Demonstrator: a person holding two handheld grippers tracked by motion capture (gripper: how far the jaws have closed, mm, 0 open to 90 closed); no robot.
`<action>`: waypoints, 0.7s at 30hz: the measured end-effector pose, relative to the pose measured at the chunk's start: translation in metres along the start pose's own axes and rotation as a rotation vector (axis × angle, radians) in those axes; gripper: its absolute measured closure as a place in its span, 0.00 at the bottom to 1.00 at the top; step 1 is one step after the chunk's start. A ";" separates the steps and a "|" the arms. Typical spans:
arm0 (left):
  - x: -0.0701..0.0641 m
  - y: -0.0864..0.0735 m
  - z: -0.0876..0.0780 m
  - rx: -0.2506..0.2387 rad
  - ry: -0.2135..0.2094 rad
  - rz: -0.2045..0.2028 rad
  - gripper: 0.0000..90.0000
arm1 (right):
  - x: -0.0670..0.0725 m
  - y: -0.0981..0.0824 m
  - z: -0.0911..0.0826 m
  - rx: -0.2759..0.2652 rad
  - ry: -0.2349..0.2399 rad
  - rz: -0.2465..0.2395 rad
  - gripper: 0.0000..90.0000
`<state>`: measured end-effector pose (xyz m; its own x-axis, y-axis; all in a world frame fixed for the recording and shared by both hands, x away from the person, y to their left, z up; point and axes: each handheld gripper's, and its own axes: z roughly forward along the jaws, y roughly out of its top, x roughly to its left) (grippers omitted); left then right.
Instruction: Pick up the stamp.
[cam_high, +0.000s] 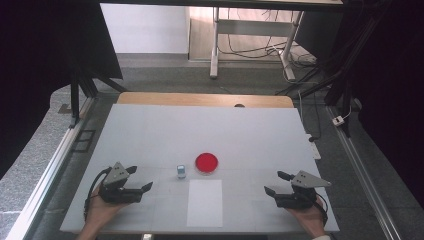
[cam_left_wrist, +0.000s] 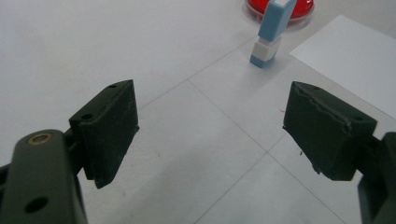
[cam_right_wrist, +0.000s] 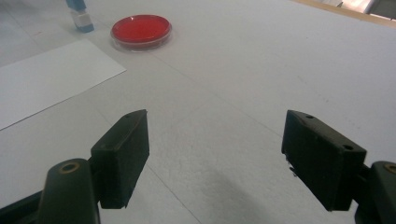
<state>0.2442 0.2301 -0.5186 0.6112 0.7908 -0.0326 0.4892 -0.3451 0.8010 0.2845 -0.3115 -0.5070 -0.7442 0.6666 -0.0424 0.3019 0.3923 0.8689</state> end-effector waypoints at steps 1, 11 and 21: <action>-0.001 0.000 0.000 0.003 -0.002 -0.002 0.20 | 0.000 0.000 0.000 0.003 -0.002 0.000 0.26; -0.003 -0.003 -0.005 -0.016 0.022 -0.024 0.19 | -0.002 0.000 0.006 0.014 0.001 -0.010 0.27; -0.010 -0.001 -0.002 -0.019 0.027 0.013 0.20 | 0.001 0.001 0.004 0.001 0.004 0.002 0.29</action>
<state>0.2364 0.2231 -0.5177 0.6006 0.7996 -0.0059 0.4690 -0.3463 0.8125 0.2862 -0.3084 -0.5083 -0.7458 0.6650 -0.0388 0.3040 0.3916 0.8685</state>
